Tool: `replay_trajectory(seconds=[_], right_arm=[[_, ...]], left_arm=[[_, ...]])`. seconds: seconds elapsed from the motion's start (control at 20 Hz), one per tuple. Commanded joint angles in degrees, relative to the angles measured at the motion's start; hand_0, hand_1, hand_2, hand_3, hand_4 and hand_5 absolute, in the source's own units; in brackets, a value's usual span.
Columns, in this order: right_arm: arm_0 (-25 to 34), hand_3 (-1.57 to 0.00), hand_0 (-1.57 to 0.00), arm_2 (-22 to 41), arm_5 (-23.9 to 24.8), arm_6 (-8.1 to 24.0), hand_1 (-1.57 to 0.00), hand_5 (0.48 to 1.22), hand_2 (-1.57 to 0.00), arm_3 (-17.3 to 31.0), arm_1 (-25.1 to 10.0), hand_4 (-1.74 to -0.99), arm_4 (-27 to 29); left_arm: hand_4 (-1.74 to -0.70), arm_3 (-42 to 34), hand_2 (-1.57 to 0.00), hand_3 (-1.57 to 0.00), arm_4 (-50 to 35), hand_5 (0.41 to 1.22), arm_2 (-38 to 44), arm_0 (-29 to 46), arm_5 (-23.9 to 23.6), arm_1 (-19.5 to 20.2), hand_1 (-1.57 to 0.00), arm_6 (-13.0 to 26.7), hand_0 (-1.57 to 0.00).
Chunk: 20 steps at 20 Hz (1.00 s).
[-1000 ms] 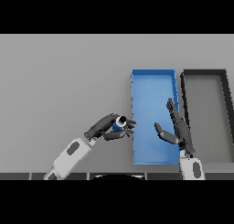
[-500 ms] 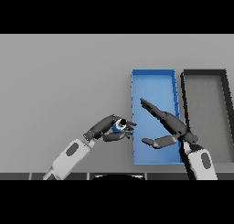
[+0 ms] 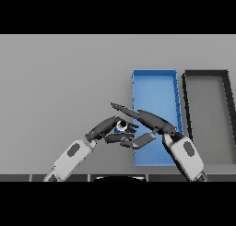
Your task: Pick up the blue pipe and place it into the blue bin.
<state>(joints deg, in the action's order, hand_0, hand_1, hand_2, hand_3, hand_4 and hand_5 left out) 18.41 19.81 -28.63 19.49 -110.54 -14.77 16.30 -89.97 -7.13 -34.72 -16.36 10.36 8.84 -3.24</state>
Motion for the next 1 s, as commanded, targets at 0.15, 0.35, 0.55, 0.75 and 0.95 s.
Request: replay_trajectory(seconds=[0.15, 0.35, 0.55, 0.75, 0.95], right_arm=[[4.6, 0.0, 0.0, 1.2, -0.7, 0.8, 0.0, 0.508, 0.0, 4.1, 3.0, -1.218, -0.4], [9.8, -0.3, -0.35, 1.4, -2.8, 1.7, -0.38, 0.507, -0.38, 8.1, 4.7, -1.335, 0.7], [10.9, -0.87, -1.02, 3.3, -4.0, 3.0, -1.01, 0.606, -1.04, 9.6, 6.6, -1.53, 2.6], [10.1, -1.26, -1.35, 2.9, -3.9, 4.0, -1.34, 0.905, -1.35, 10.2, 7.7, -1.469, 7.3], [9.6, -1.44, -1.48, 4.2, -4.8, -2.9, -1.48, 1.092, -1.48, 9.4, 6.8, -1.457, -0.1]], left_arm=[[-1.74, 0.2, -1.57, -1.54, 2.0, 1.221, 0.1, -0.5, -0.7, 0.6, -1.57, 0.2, -1.57], [-1.68, 1.2, -1.06, -1.03, 4.2, 1.221, -1.0, -2.2, 0.5, 2.1, -1.08, 4.5, -1.18], [-1.57, 0.7, -0.86, -0.78, 5.4, 1.221, 0.3, -1.7, 1.1, 3.0, -0.88, 3.9, -0.94], [-1.67, -0.4, -1.19, -1.25, 1.5, 1.221, 1.0, 0.4, 0.3, 0.3, -1.29, 0.4, -1.31], [-1.71, -0.3, -1.37, -1.44, 0.4, 1.221, 1.1, 0.3, 0.4, 0.0, -1.45, 1.2, -1.46]])
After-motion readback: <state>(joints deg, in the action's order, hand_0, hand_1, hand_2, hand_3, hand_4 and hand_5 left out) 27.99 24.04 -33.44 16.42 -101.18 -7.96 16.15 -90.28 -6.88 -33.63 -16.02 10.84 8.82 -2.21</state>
